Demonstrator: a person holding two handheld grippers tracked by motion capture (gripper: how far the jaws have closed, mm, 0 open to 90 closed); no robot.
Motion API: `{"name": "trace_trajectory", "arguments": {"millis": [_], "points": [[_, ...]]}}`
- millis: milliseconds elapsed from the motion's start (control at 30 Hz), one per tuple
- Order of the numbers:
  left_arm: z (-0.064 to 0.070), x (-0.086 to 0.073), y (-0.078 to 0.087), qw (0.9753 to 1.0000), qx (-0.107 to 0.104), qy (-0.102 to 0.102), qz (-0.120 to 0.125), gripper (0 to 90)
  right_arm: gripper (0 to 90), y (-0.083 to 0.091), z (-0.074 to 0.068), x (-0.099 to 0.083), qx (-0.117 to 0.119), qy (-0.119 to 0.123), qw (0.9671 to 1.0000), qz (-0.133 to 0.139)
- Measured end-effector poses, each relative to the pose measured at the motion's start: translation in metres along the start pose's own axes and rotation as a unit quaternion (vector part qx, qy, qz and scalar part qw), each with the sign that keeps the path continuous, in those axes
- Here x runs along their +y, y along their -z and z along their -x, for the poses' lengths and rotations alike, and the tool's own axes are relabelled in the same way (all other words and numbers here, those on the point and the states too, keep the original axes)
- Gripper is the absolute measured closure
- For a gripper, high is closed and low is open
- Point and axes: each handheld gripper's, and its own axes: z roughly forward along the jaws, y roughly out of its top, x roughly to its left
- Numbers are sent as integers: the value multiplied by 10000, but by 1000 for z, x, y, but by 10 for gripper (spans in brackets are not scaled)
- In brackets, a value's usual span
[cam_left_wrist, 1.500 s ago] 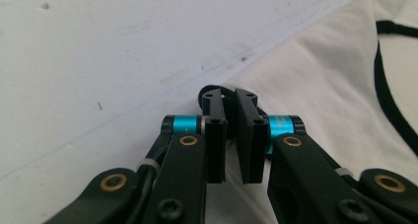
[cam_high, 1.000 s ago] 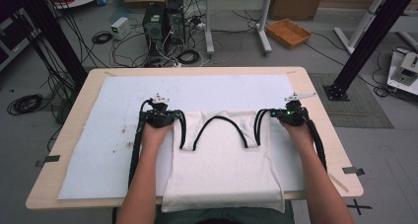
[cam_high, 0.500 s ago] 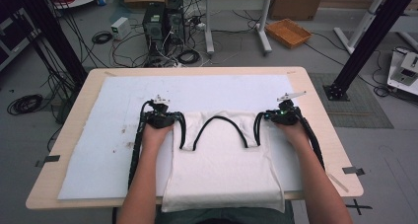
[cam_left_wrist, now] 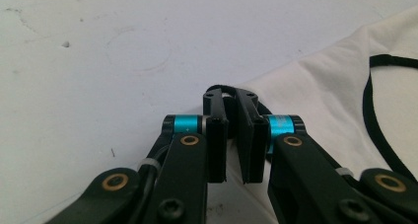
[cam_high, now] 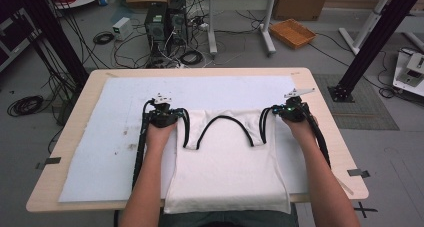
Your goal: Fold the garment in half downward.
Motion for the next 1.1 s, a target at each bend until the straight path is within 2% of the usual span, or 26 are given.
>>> {"name": "trace_trajectory", "arguments": {"millis": [267, 333, 533, 600, 667, 700, 733, 867, 933, 1000, 1067, 1100], "points": [[2, 2, 0, 9999, -84, 91, 80, 837, 873, 3, 6, 17, -54, 71, 9999, 51], [2, 7, 0, 9998, -138, 110, -119, 838, 873, 4, 7, 20, -46, 97, 9999, 99], [7, 36, -2, 9993, -152, -212, -259, 838, 873, 8, 7, 25, -120, 103, 9996, 234], [7, 44, -5, 9993, -198, -218, -243, 838, 873, 9, 10, 26, -130, 69, 9995, 263], [6, 55, -10, 9990, -189, -327, -257, 838, 873, 11, 14, 28, -145, 24, 9995, 288], [6, 55, -10, 9990, -189, -327, -257, 837, 872, 12, 16, 30, -146, -16, 9994, 303], [4, 66, -15, 9988, -237, -317, -297, 838, 873, 13, 18, 33, -143, -47, 9994, 315], [-1, 85, -23, 9993, -199, -282, -128, 837, 873, 13, 28, 43, -182, -157, 9989, 397], [-4, 93, -26, 9995, -256, -195, -80, 838, 872, 13, 33, 49, -194, -197, 9988, 401], [-4, 98, -25, 9993, -281, -226, 64, 837, 872, 13, 36, 54, -244, -150, 9981, 552], [-3, 98, -23, 9990, -370, -192, 148, 837, 872, 13, 38, 58, -218, -198, 9984, 481], [-4, 97, -22, 9990, -384, -226, 89, 837, 872, 14, 37, 60, -198, -166, 9984, 508]]}}
